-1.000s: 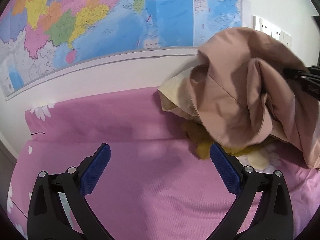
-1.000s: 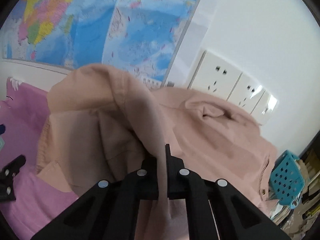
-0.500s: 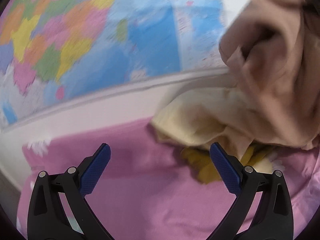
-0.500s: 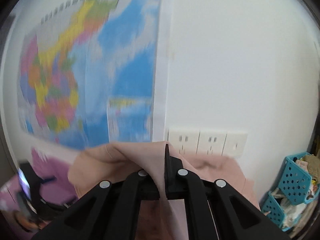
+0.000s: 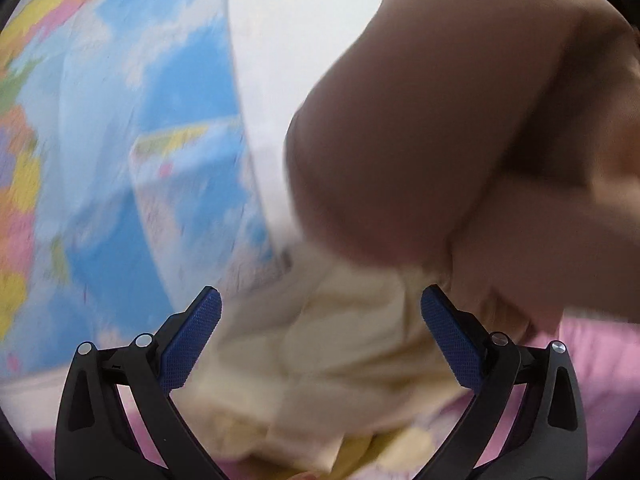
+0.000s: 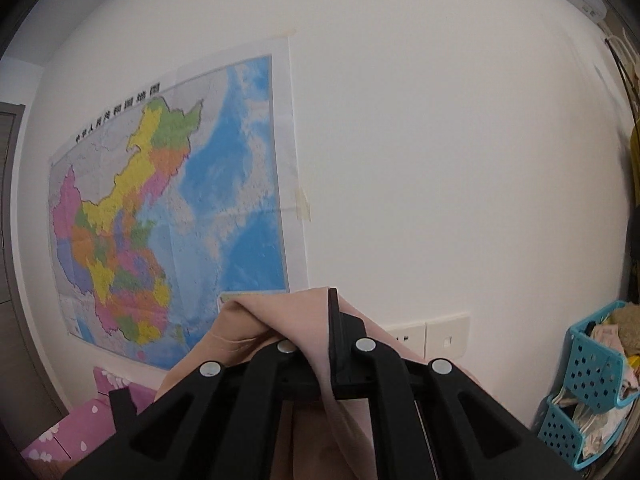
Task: Fold large clothes
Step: 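Lift the pink jacket with the right gripper while the left gripper grasps it too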
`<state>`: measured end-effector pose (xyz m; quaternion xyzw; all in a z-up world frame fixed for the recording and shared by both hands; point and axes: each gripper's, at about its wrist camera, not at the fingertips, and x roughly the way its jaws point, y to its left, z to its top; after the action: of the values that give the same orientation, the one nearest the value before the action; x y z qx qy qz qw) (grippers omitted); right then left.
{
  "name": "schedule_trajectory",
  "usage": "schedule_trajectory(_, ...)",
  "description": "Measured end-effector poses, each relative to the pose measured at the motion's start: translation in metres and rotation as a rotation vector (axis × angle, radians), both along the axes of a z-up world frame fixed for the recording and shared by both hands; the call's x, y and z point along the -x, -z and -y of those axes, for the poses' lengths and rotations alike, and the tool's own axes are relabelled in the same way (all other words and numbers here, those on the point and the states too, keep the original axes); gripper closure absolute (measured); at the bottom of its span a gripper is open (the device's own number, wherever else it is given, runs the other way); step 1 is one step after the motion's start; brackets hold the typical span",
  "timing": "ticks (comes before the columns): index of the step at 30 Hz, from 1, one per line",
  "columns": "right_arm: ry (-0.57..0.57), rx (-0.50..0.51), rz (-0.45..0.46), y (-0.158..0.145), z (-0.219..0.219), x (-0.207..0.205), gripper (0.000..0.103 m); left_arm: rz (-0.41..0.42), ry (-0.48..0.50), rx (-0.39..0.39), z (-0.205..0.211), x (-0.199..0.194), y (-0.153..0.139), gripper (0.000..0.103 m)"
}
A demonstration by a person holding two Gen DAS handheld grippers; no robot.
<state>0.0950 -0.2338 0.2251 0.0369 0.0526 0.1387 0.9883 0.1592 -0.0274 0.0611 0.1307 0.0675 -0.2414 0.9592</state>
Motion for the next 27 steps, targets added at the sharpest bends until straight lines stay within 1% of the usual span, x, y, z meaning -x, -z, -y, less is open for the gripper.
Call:
schedule_trajectory(2, -0.026, -0.025, 0.013, -0.008, 0.006, 0.007, 0.101, 0.018, 0.01, 0.048, 0.001, -0.006, -0.017, 0.005)
schedule_trajectory(3, -0.022, -0.029, 0.021, -0.012, 0.007, 0.011, 0.101, 0.039, 0.042, 0.078, 0.0, -0.008, -0.029, 0.005)
schedule_trajectory(4, -0.029, -0.026, 0.032, -0.017, 0.008, 0.015, 0.101, 0.058, 0.052, 0.087, 0.0, -0.007, -0.037, 0.005)
schedule_trajectory(6, -0.037, -0.039, 0.047, -0.025, 0.011, 0.021, 0.101, 0.102, 0.119, 0.096, 0.004, -0.002, -0.052, 0.015)
schedule_trajectory(7, -0.047, -0.035, 0.055, -0.031, 0.011, 0.026, 0.101, 0.142, 0.126, 0.075, 0.01, 0.003, -0.059, 0.039)
schedule_trajectory(8, -0.045, -0.029, 0.064, -0.035, 0.011, 0.031, 0.101, 0.166, 0.146, 0.053, 0.016, 0.008, -0.065, 0.08)
schedule_trajectory(9, -0.044, -0.022, 0.07, -0.039, 0.01, 0.035, 0.101, 0.167, 0.174, 0.031, 0.023, 0.013, -0.072, 0.083)
schedule_trajectory(10, -0.043, -0.013, 0.075, -0.044, 0.009, 0.041, 0.101, 0.181, 0.187, 0.03, 0.026, 0.02, -0.078, 0.085)
schedule_trajectory(11, -0.046, -0.018, 0.077, -0.048, 0.009, 0.045, 0.101, 0.21, 0.212, 0.043, 0.026, 0.029, -0.084, 0.087)
schedule_trajectory(12, -0.06, -0.025, 0.08, -0.054, 0.01, 0.05, 0.101, 0.238, 0.216, 0.056, 0.026, 0.04, -0.092, 0.088)
schedule_trajectory(15, -0.066, -0.027, 0.118, -0.072, 0.009, 0.076, 0.101, 0.276, 0.228, 0.099, 0.017, 0.066, -0.112, 0.09)
schedule_trajectory(16, -0.068, -0.022, 0.131, -0.079, 0.007, 0.087, 0.101, 0.301, 0.229, 0.117, 0.012, 0.079, -0.123, 0.091)
schedule_trajectory(18, -0.101, -0.017, 0.149, -0.097, 0.001, 0.112, 0.101, 0.33, 0.209, 0.14, 0.003, 0.101, -0.144, 0.091)
schedule_trajectory(20, -0.133, -0.009, 0.168, -0.114, -0.006, 0.135, 0.101, 0.341, 0.191, 0.173, -0.01, 0.124, -0.166, 0.091)
schedule_trajectory(22, -0.175, -0.004, 0.183, -0.128, -0.014, 0.155, 0.101, 0.358, 0.175, 0.2, -0.028, 0.153, -0.188, 0.091)
schedule_trajectory(24, -0.253, -0.013, 0.186, -0.142, -0.022, 0.176, 0.101, 0.388, 0.139, 0.204, -0.049, 0.186, -0.2, 0.091)
schedule_trajectory(25, -0.303, -0.024, 0.182, -0.149, -0.027, 0.186, 0.101, 0.413, 0.118, 0.196, -0.059, 0.211, -0.21, 0.091)
schedule_trajectory(26, -0.338, -0.03, 0.176, -0.152, -0.032, 0.191, 0.101, 0.425, 0.103, 0.187, -0.071, 0.221, -0.209, 0.091)
schedule_trajectory(27, -0.376, -0.038, 0.163, -0.156, -0.036, 0.195, 0.101, 0.438, 0.086, 0.174, -0.078, 0.234, -0.214, 0.09)
